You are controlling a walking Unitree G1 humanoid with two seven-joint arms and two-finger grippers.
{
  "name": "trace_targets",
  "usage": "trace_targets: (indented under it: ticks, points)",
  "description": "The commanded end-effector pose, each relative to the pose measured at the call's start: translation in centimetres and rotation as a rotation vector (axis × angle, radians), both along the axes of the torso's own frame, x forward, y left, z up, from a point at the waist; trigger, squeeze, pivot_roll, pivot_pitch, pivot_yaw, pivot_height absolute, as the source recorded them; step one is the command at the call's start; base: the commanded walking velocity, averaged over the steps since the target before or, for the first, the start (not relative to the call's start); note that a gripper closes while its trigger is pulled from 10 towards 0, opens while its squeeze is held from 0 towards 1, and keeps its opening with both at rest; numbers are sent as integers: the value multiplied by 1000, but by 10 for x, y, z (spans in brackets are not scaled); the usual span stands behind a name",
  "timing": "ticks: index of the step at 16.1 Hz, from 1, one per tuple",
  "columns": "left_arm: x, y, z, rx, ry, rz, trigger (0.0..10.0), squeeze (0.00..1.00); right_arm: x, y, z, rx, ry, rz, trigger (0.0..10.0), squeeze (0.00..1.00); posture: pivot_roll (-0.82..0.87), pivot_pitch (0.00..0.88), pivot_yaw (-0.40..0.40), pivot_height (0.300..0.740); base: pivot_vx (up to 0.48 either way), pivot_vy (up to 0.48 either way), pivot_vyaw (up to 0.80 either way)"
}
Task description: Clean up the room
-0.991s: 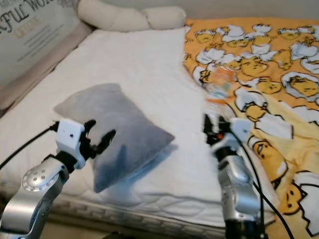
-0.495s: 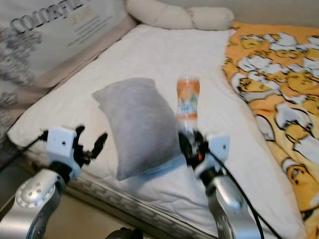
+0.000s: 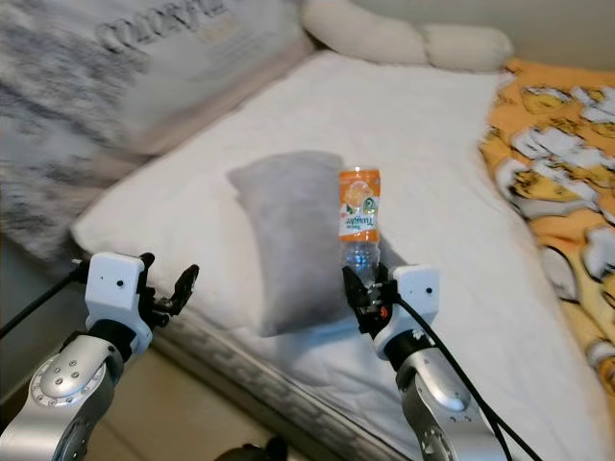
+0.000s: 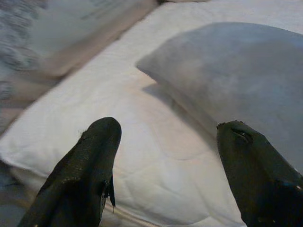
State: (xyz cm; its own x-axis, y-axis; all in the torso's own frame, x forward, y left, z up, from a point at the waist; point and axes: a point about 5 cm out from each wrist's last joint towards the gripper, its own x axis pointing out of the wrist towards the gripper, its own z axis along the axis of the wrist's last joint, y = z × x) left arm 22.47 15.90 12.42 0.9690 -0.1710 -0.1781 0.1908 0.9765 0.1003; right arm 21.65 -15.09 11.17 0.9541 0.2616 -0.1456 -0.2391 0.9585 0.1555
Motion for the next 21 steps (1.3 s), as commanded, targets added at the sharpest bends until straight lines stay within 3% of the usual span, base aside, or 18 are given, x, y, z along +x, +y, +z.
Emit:
trace_targets:
  ticks: [1,3,6,10,12,14,17,19,21]
  points:
    - [7,-2,2,18,-18,-5,10000,0,1,-3,6,-23,-15,-18,10000,0,-47,0,91,740,0,0,800]
    - [9,-3,2,22,-23,-5,10000,0,2,-2,5,-34,-10,-16,10000,0,-55,0,93,740,0,0,800]
    - [2,4,-2,12,-12,21,10000,0,1,-3,10,-42,1,-21,10000,0,-58,0,72,740,0,0,800]
    - [-2,1,-2,13,5,3,10000,0,1,-12,5,-45,31,-36,10000,0,-31,0,70,740,0,0,800]
    - [0,-1,-1,-1,3,13,10000,0,5,-18,10,-45,19,-72,10000,0,-43,0,71,740,0,0,800]
    - [13,3,5,-70,-12,29,10000,0,18,-18,22,-54,-15,-80,10000,0,-54,0,74,740,0,0,800]
    - [8,6,8,9,-34,20,10000,0,18,-6,9,7,32,-51,10000,0,-17,0,56,740,0,0,800]
    - [9,10,2,10,-29,39,10000,0,25,-2,8,-7,6,-103,10000,0,-20,0,49,740,0,0,800]
    - [11,8,4,-1,-23,34,10000,0,26,-1,6,18,30,-66,10000,0,10,0,26,740,0,0,400]
